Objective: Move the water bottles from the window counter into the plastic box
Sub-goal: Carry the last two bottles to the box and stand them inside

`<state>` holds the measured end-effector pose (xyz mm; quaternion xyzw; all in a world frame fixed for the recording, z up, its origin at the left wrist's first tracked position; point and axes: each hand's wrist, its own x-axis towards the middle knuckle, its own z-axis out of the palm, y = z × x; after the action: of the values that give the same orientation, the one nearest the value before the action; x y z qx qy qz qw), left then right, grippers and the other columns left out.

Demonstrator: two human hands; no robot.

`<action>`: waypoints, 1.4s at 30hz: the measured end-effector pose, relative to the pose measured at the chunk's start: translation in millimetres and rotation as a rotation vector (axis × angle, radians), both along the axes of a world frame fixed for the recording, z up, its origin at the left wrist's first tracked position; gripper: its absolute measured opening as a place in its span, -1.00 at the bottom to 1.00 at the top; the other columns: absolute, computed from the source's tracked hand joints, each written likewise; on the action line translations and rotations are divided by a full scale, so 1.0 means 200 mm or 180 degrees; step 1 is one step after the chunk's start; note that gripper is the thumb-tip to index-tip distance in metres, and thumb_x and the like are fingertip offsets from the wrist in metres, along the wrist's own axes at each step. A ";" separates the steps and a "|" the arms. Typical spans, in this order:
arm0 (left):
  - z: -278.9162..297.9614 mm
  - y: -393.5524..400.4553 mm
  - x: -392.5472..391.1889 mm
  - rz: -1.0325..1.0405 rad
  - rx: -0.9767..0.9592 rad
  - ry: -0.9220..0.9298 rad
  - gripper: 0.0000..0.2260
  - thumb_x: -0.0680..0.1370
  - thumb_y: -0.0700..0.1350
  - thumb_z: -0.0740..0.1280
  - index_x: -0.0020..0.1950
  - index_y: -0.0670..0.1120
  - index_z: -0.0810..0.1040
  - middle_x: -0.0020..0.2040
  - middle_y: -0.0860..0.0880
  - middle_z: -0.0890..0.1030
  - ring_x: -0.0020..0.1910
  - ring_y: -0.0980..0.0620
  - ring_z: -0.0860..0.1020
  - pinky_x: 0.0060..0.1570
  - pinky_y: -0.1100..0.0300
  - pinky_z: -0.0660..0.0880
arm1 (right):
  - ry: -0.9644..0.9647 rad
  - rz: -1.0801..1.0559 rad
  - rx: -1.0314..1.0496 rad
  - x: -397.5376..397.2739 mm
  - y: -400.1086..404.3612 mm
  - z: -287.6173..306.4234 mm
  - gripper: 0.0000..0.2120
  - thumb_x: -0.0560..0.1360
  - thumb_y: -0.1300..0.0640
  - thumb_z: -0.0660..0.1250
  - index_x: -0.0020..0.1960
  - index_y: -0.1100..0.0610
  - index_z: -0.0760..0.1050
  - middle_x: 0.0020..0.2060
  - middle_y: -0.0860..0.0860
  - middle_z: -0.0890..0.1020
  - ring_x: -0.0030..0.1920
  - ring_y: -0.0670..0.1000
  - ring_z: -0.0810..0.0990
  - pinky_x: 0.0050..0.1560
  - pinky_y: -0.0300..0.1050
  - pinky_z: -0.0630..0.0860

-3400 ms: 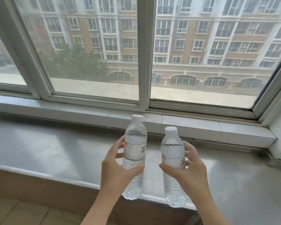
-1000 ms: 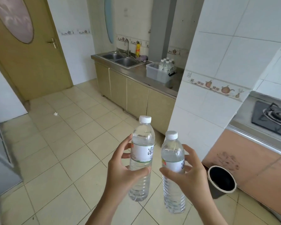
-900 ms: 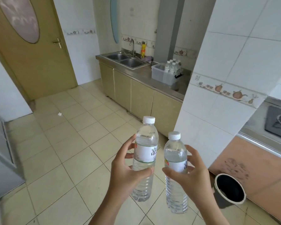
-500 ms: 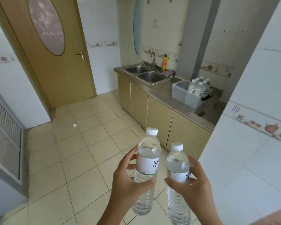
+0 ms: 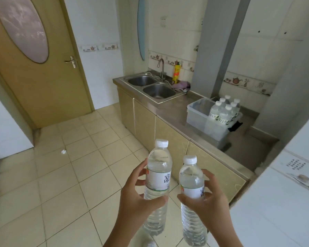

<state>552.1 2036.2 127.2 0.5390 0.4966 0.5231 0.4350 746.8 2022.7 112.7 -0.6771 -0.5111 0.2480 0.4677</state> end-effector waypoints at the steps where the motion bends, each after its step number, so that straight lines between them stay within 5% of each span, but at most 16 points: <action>1: -0.02 0.12 0.02 -0.0042 -0.0005 -0.0008 -0.19 0.08 -0.14 0.61 0.24 0.37 0.49 0.10 0.34 0.57 -0.02 0.25 0.56 -0.22 0.24 0.60 | 0.0012 -0.0055 -0.0013 0.02 0.10 -0.01 -0.16 0.02 0.00 0.67 0.22 -0.16 0.36 -0.11 -0.19 0.64 -0.37 -0.18 0.62 -0.31 -0.29 0.46; 10: -0.02 1.15 0.28 -0.0559 -0.0087 -0.0137 -0.18 0.10 -0.15 0.61 0.32 0.24 0.49 0.11 0.34 0.57 0.00 0.23 0.57 -0.13 0.16 0.63 | 0.0150 -0.0598 0.0069 0.26 0.93 0.08 -0.24 0.08 0.05 0.67 0.16 -0.16 0.38 -0.07 -0.12 0.64 -0.28 -0.20 0.63 -0.16 -0.01 0.61; 15: 0.01 1.61 0.45 -0.0731 -0.0055 -0.0099 -0.21 0.10 -0.12 0.62 0.25 0.35 0.49 0.15 0.26 0.59 0.06 0.11 0.58 -0.13 0.14 0.63 | 0.0105 -0.0957 0.0146 0.40 1.31 0.11 -0.25 0.09 0.13 0.67 0.17 -0.12 0.40 -0.13 -0.09 0.65 -0.28 -0.20 0.60 -0.27 -0.34 0.48; 18: 0.02 1.86 0.55 -0.0838 -0.0067 -0.0178 -0.21 0.11 -0.16 0.61 0.24 0.36 0.49 0.13 0.30 0.58 0.07 0.11 0.58 -0.17 0.23 0.60 | 0.0040 -0.1156 0.0180 0.49 1.54 0.12 -0.19 0.07 0.08 0.67 0.24 -0.07 0.39 -0.16 -0.10 0.65 -0.28 -0.20 0.58 -0.25 -0.28 0.45; 26: 0.09 2.52 0.91 -0.1145 -0.0064 -0.0185 -0.23 0.13 -0.13 0.62 0.24 0.32 0.47 0.16 0.34 0.57 0.12 0.22 0.55 0.14 -0.07 0.59 | 0.0158 -0.1424 0.0307 0.77 2.13 0.16 -0.20 0.10 0.07 0.67 0.23 -0.12 0.35 -0.14 -0.21 0.59 -0.26 -0.22 0.59 -0.26 -0.21 0.47; 31: 0.14 2.91 1.14 -0.1476 0.0027 -0.0129 -0.25 0.13 -0.11 0.60 0.11 0.51 0.42 0.11 0.43 0.54 0.07 0.36 0.50 0.06 0.17 0.54 | 0.0161 -0.1534 0.0372 0.93 2.43 0.20 -0.19 0.15 0.15 0.66 0.28 -0.09 0.34 -0.10 -0.25 0.58 -0.16 -0.22 0.58 -0.19 -0.23 0.50; 37: 0.13 3.34 1.46 -0.2192 0.0004 0.0034 -0.21 0.14 -0.14 0.62 0.28 0.26 0.44 0.21 0.20 0.60 0.23 0.11 0.52 0.20 0.07 0.50 | -0.0056 -0.2082 0.0329 1.04 2.65 0.20 -0.15 0.12 0.01 0.65 0.27 -0.15 0.27 0.04 -0.13 0.56 0.02 0.01 0.56 0.00 0.04 0.54; 42: 0.05 3.62 1.79 -0.3137 0.0125 0.0403 -0.23 0.21 -0.34 0.61 0.32 0.09 0.44 0.22 0.04 0.58 0.15 0.10 0.52 -0.01 0.46 0.45 | -0.0184 -0.2548 0.0164 1.08 2.80 0.16 -0.16 0.11 -0.07 0.63 0.29 -0.11 0.30 0.12 -0.09 0.56 0.08 0.00 0.55 -0.04 -0.04 0.49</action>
<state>910.1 2759.7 137.1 0.7485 0.1982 0.2308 0.5893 963.2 2583.3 145.1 -0.8175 -0.2259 0.0141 0.5296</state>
